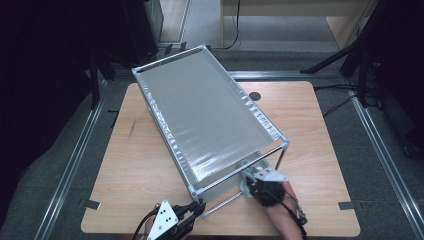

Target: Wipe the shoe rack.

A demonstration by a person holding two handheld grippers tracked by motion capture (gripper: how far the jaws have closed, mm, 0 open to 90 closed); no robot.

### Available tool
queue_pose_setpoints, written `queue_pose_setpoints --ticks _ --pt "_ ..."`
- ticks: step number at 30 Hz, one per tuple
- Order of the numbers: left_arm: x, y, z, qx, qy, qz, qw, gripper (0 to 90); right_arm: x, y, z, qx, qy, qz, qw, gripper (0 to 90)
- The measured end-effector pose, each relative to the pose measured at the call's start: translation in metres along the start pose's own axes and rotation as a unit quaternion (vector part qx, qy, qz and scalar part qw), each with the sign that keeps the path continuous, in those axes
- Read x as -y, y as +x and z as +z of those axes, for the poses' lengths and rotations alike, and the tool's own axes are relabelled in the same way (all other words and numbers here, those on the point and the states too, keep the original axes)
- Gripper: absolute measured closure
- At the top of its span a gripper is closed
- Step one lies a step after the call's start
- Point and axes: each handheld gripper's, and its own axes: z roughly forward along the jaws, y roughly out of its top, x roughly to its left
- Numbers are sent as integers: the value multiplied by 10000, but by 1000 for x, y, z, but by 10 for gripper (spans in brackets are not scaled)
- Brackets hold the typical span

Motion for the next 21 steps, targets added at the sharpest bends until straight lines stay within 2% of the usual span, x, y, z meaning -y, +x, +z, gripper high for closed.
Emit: queue_pose_setpoints --ticks 2,4,5,6,7,8,9,11,13,15,16,17,18,19,20,21 --pt "0 0 0 14 -1 7 10000 809 -1 21 3 -85 -2 -184 9998 763" --pt "0 1 0 18 -4 12 10000 808 -1 43 4 -410 25 -314 9987 762" --pt "0 1 0 18 -4 12 10000 808 -1 43 4 -410 25 -314 9987 762" --pt "0 1 0 24 0 20 10000 808 1 64 4 -785 45 -474 9958 761" --pt "0 1 0 23 0 31 10000 808 2 73 3 -982 30 -542 9937 760" --pt "0 1 0 28 5 36 10000 808 2 79 1 -1132 26 -611 9917 760" --pt "0 1 0 28 5 36 10000 807 2 82 0 -1188 47 -686 9905 758" --pt "0 2 0 47 7 40 10000 806 0 81 -2 -1178 92 -709 9905 753" --pt "0 2 0 48 6 29 10000 806 -1 70 -7 -1145 146 -712 9908 746" --pt "1 2 0 49 2 37 10000 806 -1 50 -12 -894 149 -647 9938 745" --pt "1 2 0 55 4 40 10000 806 0 20 -17 -425 118 -495 9978 746" --pt "1 2 0 55 4 40 10000 807 0 20 -17 -425 118 -495 9978 746" --pt "0 2 0 43 14 45 10000 807 4 -12 -22 56 64 -196 9998 747" --pt "0 2 0 43 14 45 10000 806 4 -12 -22 56 64 -196 9998 747" --pt "0 1 0 43 17 43 10000 806 8 -36 -27 366 92 73 9993 750" --pt "0 1 0 43 17 43 10000 807 8 -36 -27 366 92 73 9993 750"
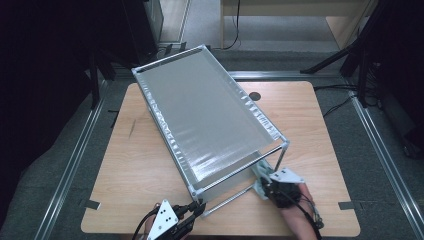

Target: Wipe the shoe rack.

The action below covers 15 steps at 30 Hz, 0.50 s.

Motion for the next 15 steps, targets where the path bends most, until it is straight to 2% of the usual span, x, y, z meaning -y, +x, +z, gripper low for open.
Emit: queue_pose_setpoints --ticks 1,4,5,6,7,8,9,10,11,12,13,14,15 --pt "0 0 0 -8 -6 -7 10000 807 4 -11 -2 -146 54 180 9997 752" --pt "0 0 1 3 -11 -53 10000 807 6 -6 -1 -100 65 125 9999 759" --pt "0 0 2 5 0 -101 9999 806 4 9 0 -96 103 -39 9999 762" --pt "0 0 2 5 0 -101 9999 806 4 9 0 -96 103 -39 9999 762" --pt "0 0 3 -10 -10 -119 9999 807 3 27 1 -327 136 -232 9991 763" --pt "0 0 3 -10 -10 -119 9999 807 3 27 1 -327 136 -232 9991 763" --pt "0 0 3 -3 -13 -124 9999 807 2 49 2 -456 160 -465 9977 764" --pt "0 0 3 -3 -13 -124 9999 807 2 49 2 -456 160 -465 9977 764" --pt "0 0 3 4 -17 -146 9999 807 -1 70 2 -621 220 -681 9955 763" --pt "0 0 3 4 -17 -146 9999 807 -1 80 2 -761 243 -768 9938 763" --pt "0 0 3 5 -19 -146 9999 807 -1 90 2 -914 248 -878 9916 762" --pt "0 0 3 5 -19 -146 9999 807 -1 90 2 -914 248 -878 9916 762" --pt "0 0 3 10 -20 -142 9999 807 -1 99 2 -1066 247 -937 9896 761"
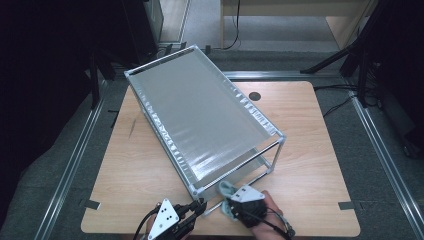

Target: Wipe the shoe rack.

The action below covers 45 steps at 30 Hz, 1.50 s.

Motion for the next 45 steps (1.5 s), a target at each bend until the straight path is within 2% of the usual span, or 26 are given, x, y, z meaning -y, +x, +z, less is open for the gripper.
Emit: queue_pose_setpoints --ticks 2,4,6,7,8,9,10,12,13,14,17,18,19,20,21,23,26,30,32,33,34,36,40,41,42,45 --pt "0 0 0 -2 0 19 10000 807 -2 15 3 -464 -22 -145 9988 756" --pt "0 0 0 4 2 16 10000 807 -2 19 4 -511 -32 -243 9984 748" --pt "0 0 0 -26 13 26 10000 806 0 3 4 -486 -31 -145 9987 740" --pt "0 0 0 -26 13 26 10000 806 0 3 4 -486 -31 -145 9987 740" --pt "1 0 -1 -35 18 41 10000 805 4 -15 1 -190 -43 87 9998 746" --pt "1 0 -1 -35 18 41 10000 806 4 -15 1 -190 -43 87 9998 746" --pt "1 0 0 -33 25 43 10000 806 8 -36 -4 277 -67 290 9992 752" --pt "1 0 0 -41 24 48 10000 805 13 -58 -10 645 -54 536 9965 757" --pt "1 0 0 -41 24 48 10000 805 13 -58 -10 645 -54 536 9965 757" --pt "0 -1 0 -53 29 54 10000 805 18 -78 -17 786 -68 833 9934 760" --pt "0 -1 0 -58 36 57 10000 804 23 -92 -26 891 -60 932 9916 761" --pt "0 -1 0 -60 41 58 10000 804 27 -105 -37 1274 -6 1066 9861 764" --pt "0 -1 0 -60 41 58 10000 804 27 -105 -37 1274 -6 1066 9861 764" --pt "0 -1 0 -59 40 53 10000 804 32 -118 -48 1491 -88 1282 9804 767" --pt "0 -1 0 -59 40 53 10000 804 32 -118 -48 1491 -88 1282 9804 767" --pt "0 -1 0 -65 44 62 10000 804 32 -127 -63 1653 -398 1491 9741 770" --pt "1 -1 0 -62 36 50 10000 803 23 -129 -83 1862 -841 1552 9665 771" --pt "1 -1 0 -62 39 68 9999 803 0 -120 -111 1998 -1516 1382 9581 770" --pt "2 0 0 -57 23 70 10000 803 -21 -112 -130 2288 -1930 1239 9461 767" --pt "2 0 0 -57 23 70 10000 803 -21 -112 -130 2288 -1930 1239 9461 767" --pt "2 0 0 -59 20 67 10000 803 -36 -107 -141 2321 -2315 1223 9368 766" --pt "2 -1 1 -67 22 69 10000 803 -52 -102 -147 2200 -2682 1146 9309 766" --pt "2 -1 1 -68 25 62 10000 803 -75 -95 -140 2051 -2787 865 9342 763" --pt "2 -1 1 -67 25 60 10000 803 -81 -94 -135 2010 -2776 804 9360 756" --pt "2 -1 1 -69 29 61 10000 803 -87 -94 -128 1906 -2728 748 9400 726" --pt "3 -1 0 -79 39 74 9999 802 -94 -96 -113 1720 -2515 833 9488 489"
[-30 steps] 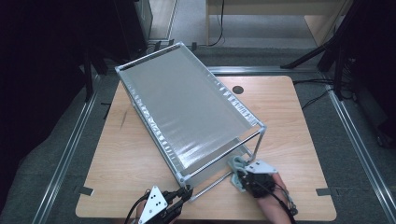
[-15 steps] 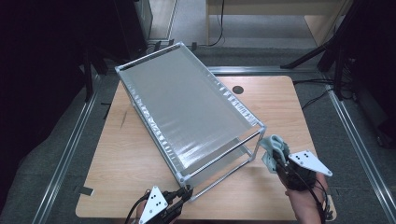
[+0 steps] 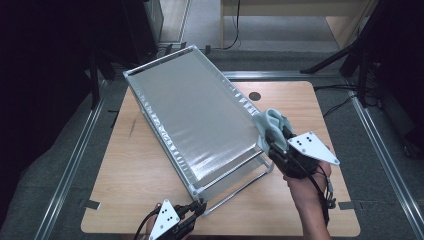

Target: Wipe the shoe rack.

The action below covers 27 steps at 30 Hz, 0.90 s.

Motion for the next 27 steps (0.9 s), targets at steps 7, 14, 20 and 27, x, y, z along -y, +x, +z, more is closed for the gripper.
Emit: queue_pose_setpoints --ticks 7,14,20,27 --pt "0 0 1 -14 -5 -34 10000 803 8 14 4 219 35 64 9997 764" --pt "-1 -2 5 10 -19 -104 9999 803 8 53 0 -450 75 -230 9987 773" --pt "-1 -3 6 -51 6 -73 10000 801 13 112 -10 -1532 67 -585 9864 768" --pt "0 -4 6 -57 14 -38 10000 804 18 109 -11 -1443 -152 -872 9856 757"
